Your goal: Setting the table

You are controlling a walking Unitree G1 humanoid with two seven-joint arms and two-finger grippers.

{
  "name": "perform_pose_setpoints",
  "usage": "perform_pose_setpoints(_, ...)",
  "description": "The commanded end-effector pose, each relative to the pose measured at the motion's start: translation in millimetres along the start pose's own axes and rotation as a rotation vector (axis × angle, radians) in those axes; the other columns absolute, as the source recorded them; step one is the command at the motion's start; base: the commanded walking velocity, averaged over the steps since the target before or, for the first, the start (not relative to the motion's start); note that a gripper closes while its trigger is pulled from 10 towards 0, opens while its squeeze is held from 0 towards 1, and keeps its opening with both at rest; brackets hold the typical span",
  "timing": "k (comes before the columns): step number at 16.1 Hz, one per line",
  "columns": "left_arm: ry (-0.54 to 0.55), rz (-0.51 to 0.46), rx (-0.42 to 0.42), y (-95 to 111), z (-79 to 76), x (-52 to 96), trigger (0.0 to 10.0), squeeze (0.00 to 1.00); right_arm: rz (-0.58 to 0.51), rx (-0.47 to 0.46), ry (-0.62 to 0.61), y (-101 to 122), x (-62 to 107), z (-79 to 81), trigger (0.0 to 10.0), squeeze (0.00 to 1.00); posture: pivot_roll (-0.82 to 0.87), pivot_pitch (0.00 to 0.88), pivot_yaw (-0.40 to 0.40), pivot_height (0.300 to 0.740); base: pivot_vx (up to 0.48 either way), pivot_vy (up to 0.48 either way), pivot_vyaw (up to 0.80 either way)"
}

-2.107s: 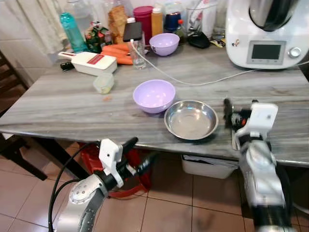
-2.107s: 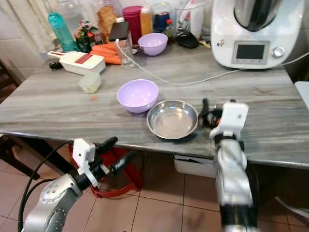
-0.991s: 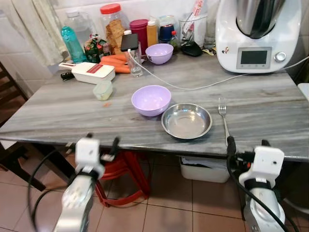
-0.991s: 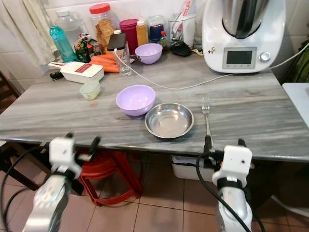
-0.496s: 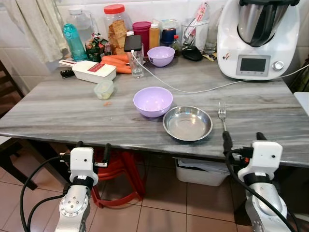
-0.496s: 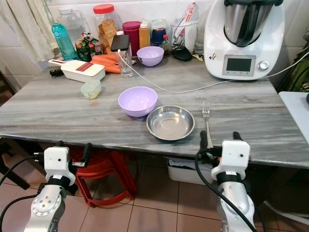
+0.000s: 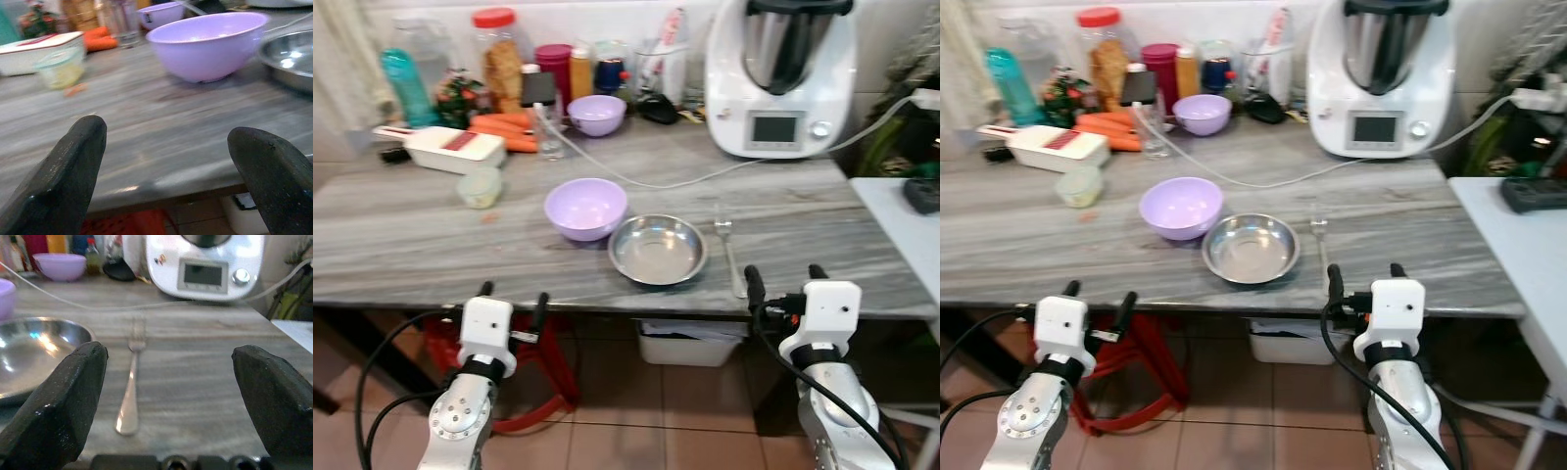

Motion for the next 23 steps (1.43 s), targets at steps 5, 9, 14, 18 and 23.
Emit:
perform_pose_setpoints(5, 0.014, -0.015, 0.002, 2.6, -9.3, 7.0, 10.0, 0.0, -0.028, -0.012, 0.014, 6.8, -5.6, 3.0, 10.0, 0.0, -0.04, 0.0, 0.042, 0.74, 0.0, 0.0, 0.0)
perform_pose_setpoints(9, 0.087, -0.018, 0.005, 4.9, 3.4, 3.8, 10.0, 0.0, -0.018, -0.032, 0.013, 3.5, -6.1, 6.4, 10.0, 0.0, -0.04, 0.0, 0.043, 0.74, 0.0, 0.0, 0.0)
perform_pose_setpoints(14, 0.077, -0.018, 0.004, 6.9, 2.8, 1.3, 10.0, 0.0, -0.019, -0.044, 0.016, 3.6, -7.8, 8.9, 10.0, 0.0, -0.03, 0.0, 0.056, 0.74, -0.231, 0.0, 0.0)
perform_pose_setpoints(18, 0.078, -0.026, 0.015, 11.0, 2.9, -2.8, 10.0, 0.0, -0.013, -0.051, 0.006, 1.7, -6.3, 8.9, 10.0, 0.0, -0.04, 0.0, 0.069, 0.74, -0.301, 0.0, 0.0)
perform_pose_setpoints(23, 0.075, -0.031, 0.032, 13.6, 1.7, -10.4, 10.0, 0.0, -0.011, -0.048, -0.009, 0.4, -7.0, 5.5, 10.0, 0.0, -0.06, 0.0, 0.08, 0.74, -0.305, 0.0, 0.0)
Point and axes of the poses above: a point about 5 cm out from each wrist's last joint towards the gripper, its own x axis pointing back from the gripper into the wrist, its own y axis along the axis of the wrist's last joint, z = x × y, the point moved 5 cm from there along -x, pointing out of the wrist towards the gripper, and after that the axes turned 10 degrees about x, right-handed, at the moved point
